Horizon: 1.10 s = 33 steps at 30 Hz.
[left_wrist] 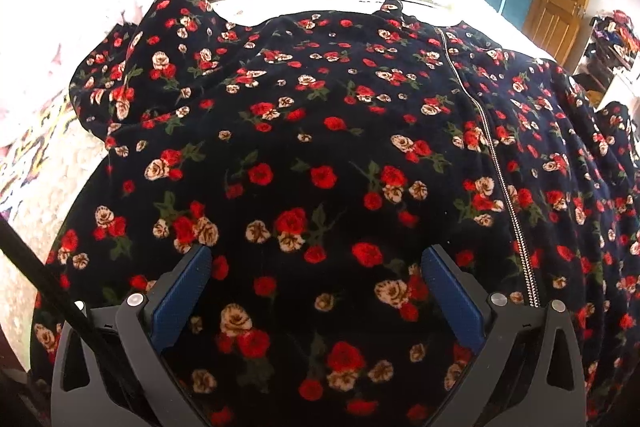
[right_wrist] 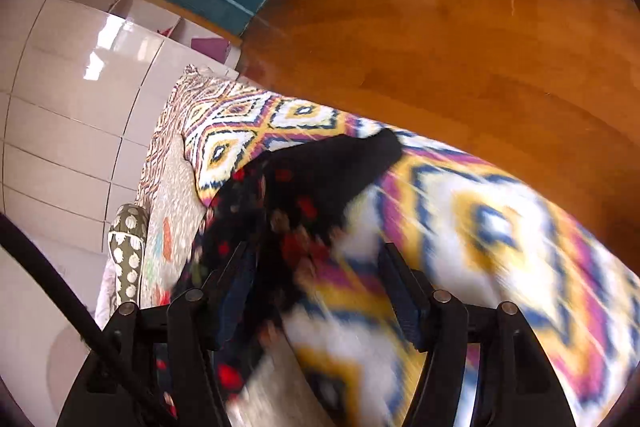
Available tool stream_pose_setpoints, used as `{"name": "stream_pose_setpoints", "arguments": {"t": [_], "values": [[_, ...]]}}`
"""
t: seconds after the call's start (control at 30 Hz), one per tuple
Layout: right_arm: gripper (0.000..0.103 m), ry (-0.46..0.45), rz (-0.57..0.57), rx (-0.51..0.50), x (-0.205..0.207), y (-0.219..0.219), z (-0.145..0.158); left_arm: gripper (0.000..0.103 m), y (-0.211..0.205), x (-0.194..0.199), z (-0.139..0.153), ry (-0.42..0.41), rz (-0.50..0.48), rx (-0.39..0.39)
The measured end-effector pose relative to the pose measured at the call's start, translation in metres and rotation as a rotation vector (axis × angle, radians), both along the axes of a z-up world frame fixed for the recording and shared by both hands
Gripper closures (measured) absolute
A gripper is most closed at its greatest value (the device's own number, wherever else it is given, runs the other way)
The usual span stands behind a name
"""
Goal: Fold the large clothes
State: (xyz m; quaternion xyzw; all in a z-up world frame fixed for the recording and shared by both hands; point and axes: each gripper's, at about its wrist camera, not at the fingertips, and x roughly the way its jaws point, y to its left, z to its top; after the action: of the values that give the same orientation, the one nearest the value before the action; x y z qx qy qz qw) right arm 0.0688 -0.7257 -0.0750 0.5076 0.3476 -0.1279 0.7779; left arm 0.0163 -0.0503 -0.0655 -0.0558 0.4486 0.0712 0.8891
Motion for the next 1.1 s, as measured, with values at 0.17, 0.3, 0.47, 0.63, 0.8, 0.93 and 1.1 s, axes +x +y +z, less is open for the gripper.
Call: {"name": "stream_pose_setpoints", "arguments": {"t": [0.17,0.3,0.47,0.63,0.8,0.93,1.1], "values": [[0.094,0.002,0.006,-0.025,0.021,-0.005,0.012,0.000,0.001,-0.006,0.002,-0.023,-0.002,-0.010],[0.095,0.008,-0.123,-0.152,-0.010,-0.028,0.050,0.000,-0.001,-0.005,0.001,-0.006,-0.005,0.010],[0.095,0.082,-0.197,-0.290,-0.032,-0.030,0.085,0.000,-0.001,-0.002,0.002,0.017,-0.013,0.005],[0.095,0.064,-0.124,-0.478,-0.022,0.023,0.148,0.000,0.007,-0.007,0.017,0.042,-0.017,-0.013],[0.095,-0.064,0.123,-0.620,0.016,0.141,0.217,0.000,0.030,-0.048,0.059,-0.063,-0.009,-0.099],[0.095,-0.178,0.375,-0.656,0.045,0.272,0.242,0.000,0.073,-0.091,0.097,-0.169,0.021,-0.088],[0.095,-0.230,0.736,-0.655,0.078,0.466,0.216,0.000,0.138,-0.131,0.109,-0.207,0.128,-0.052]]}}
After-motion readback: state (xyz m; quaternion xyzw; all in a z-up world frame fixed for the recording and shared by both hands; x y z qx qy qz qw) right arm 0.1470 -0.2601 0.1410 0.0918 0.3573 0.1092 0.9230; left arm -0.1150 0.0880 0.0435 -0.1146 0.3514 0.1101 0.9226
